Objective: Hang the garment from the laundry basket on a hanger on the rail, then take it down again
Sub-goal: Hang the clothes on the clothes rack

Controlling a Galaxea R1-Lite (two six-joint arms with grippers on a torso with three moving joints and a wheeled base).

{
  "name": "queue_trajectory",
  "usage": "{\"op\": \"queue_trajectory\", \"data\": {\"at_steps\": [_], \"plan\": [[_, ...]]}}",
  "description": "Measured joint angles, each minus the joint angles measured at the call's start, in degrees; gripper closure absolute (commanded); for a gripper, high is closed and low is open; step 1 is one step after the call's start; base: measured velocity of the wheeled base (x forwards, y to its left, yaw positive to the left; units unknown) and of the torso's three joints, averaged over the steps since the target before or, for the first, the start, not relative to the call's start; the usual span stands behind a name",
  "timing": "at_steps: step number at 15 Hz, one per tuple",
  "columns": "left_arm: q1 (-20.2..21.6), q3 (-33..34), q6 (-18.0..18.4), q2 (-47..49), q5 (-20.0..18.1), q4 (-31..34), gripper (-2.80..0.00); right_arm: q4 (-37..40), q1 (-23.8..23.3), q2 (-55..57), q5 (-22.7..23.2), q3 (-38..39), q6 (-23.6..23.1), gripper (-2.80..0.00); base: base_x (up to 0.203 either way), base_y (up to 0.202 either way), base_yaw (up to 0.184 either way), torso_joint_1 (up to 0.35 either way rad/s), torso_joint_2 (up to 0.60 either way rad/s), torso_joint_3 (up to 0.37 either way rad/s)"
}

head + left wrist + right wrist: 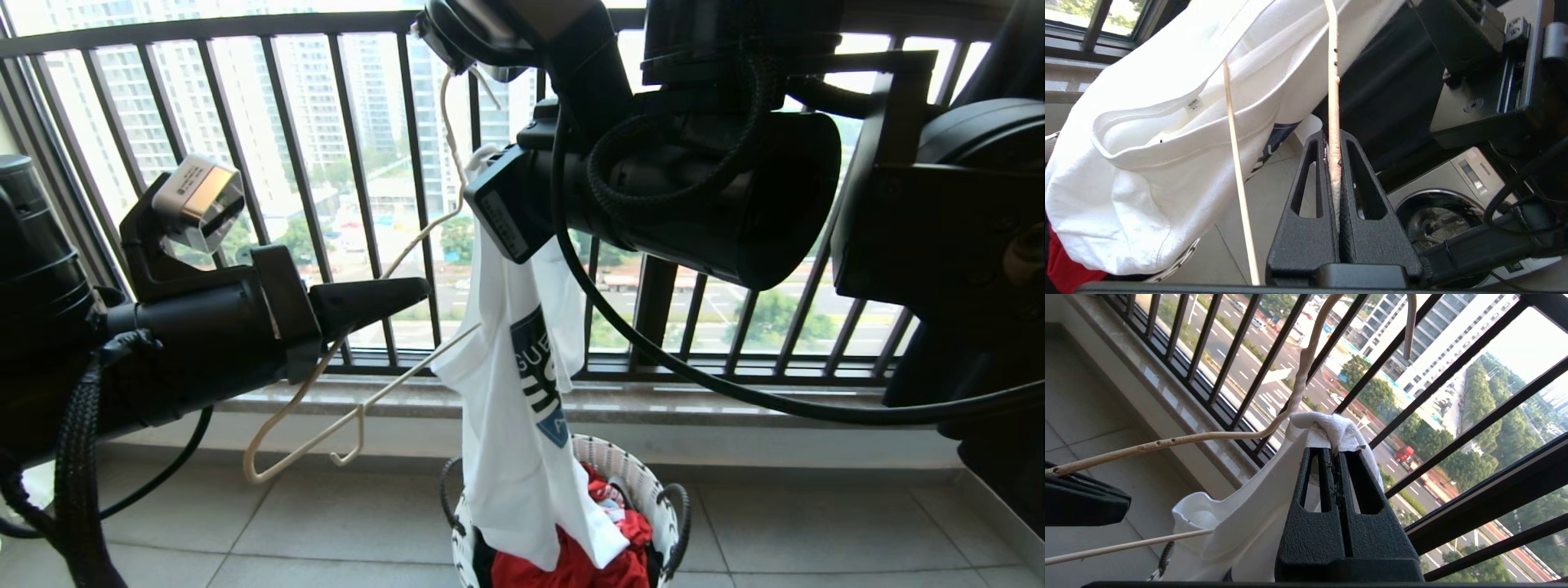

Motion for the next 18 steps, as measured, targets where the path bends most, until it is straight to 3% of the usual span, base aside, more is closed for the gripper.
{"op": "queue_trajectory", "data": {"at_steps": [3,8,12,18], "plan": [[0.02,-0.95,-0.36,0.48,3.72,-1.13,0.00,0.04,0.28,-0.11,-0.98,0.27,0.17,0.00,0.000,0.000,0.000,0.000,0.00,0.000],[0.05,-0.97,-0.95,1.46,5.39,-2.79,0.00,0.19,1.20,-0.76,-1.38,0.44,0.14,0.00,0.000,0.000,0.000,0.000,0.00,0.000],[0.03,-1.05,-1.18,1.84,7.97,-4.49,0.00,0.08,4.55,-0.76,-2.29,0.44,0.14,0.00,0.000,0.000,0.000,0.000,0.00,0.000],[0.05,-0.92,-2.49,1.72,8.87,-7.68,0.00,0.07,8.49,0.58,-3.18,0.46,0.11,0.00,0.000,0.000,0.000,0.000,0.00,0.000]]}}
